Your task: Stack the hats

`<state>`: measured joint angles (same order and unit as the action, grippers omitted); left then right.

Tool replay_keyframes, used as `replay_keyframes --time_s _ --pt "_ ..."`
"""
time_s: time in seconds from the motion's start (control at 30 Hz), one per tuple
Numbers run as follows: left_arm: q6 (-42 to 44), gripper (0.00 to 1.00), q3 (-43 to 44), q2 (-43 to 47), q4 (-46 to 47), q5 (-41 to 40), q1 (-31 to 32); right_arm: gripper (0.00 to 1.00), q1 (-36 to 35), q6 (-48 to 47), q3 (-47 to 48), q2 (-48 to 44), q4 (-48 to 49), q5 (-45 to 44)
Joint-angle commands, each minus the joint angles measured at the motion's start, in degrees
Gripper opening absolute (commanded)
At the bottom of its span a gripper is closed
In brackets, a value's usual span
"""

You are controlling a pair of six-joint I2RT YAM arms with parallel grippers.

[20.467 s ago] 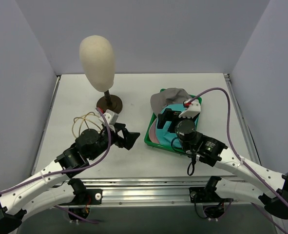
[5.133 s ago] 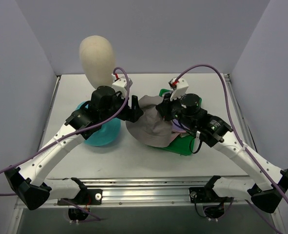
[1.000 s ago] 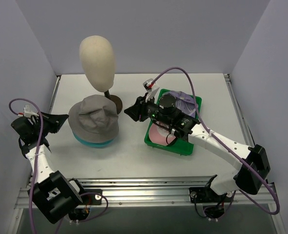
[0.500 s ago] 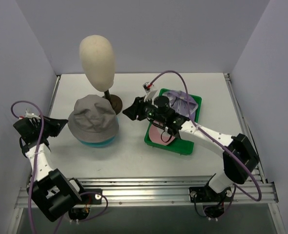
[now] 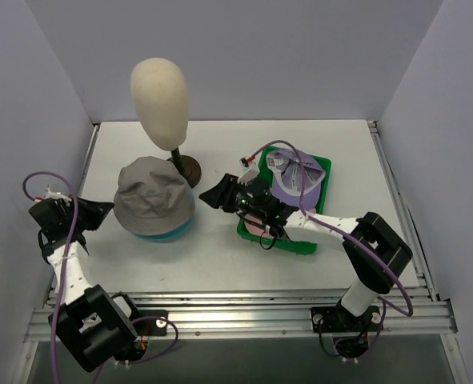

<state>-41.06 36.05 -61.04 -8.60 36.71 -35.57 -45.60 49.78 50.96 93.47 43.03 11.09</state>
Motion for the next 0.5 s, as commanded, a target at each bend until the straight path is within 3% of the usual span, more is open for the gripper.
replay_keyframes --time_s 0.0,0.47 --pt "1.9 0.02 -0.5 2.2 -0.1 -2.7 0.9 0.45 -2.6 5.3 -1.0 -1.2 8.6 -3.4" --pt "2.3 0.02 -2.1 3.5 -0.5 -5.1 2.5 0.44 -7.9 11.5 -1.5 2.8 9.4 -9.6"
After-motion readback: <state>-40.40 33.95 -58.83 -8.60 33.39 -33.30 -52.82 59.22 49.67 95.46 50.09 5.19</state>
